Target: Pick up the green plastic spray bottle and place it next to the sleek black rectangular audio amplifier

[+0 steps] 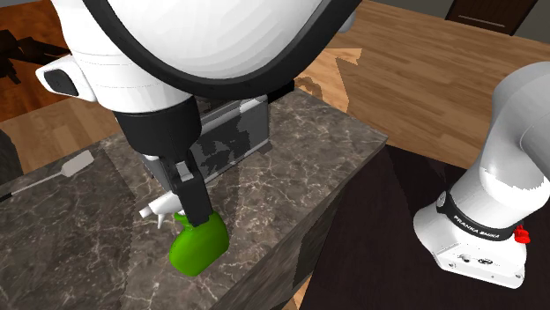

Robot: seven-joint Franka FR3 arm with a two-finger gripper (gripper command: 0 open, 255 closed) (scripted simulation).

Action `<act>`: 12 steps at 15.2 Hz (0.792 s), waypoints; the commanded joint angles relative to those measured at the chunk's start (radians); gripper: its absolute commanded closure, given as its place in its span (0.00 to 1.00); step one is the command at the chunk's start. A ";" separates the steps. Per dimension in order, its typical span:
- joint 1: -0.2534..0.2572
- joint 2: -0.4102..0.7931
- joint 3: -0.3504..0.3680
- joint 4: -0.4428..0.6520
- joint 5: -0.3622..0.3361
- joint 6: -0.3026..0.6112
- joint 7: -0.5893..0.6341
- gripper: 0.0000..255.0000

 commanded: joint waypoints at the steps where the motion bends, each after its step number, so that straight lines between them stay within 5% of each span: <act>1: 0.000 0.000 0.000 0.000 0.000 0.000 0.000 1.00; 12: 0.000 -0.011 -0.001 0.016 0.001 -0.026 0.001 1.00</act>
